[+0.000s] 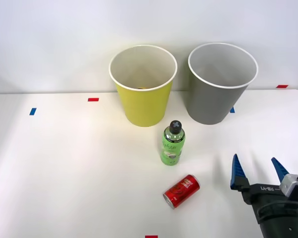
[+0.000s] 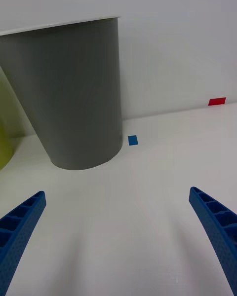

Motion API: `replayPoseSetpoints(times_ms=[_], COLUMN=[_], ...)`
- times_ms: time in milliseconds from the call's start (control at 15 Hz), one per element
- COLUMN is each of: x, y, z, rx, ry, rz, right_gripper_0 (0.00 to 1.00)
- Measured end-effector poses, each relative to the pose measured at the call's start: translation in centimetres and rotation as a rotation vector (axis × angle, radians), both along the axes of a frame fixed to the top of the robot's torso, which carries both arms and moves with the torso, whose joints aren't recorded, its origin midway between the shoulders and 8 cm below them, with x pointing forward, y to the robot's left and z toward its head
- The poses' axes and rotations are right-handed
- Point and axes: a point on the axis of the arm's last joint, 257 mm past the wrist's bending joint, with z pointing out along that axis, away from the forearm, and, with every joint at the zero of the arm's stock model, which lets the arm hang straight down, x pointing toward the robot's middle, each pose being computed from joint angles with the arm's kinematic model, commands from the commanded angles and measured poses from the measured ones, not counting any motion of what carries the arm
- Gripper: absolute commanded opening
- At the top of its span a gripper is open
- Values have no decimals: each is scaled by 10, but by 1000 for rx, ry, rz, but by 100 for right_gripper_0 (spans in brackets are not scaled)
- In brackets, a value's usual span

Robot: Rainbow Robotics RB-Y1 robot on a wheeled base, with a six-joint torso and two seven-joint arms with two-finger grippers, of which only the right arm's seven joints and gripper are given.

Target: Put cans in the gray bin, plastic bottles in the light green bin

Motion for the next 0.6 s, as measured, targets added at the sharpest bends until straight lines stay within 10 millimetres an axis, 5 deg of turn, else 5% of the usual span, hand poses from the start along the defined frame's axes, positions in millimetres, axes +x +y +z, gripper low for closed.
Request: replayPoseSetpoints(times_ms=[600], x=[-11], y=[-12], z=[-7], rx=[24], ry=[12], rz=[-49], right_gripper_0=[100])
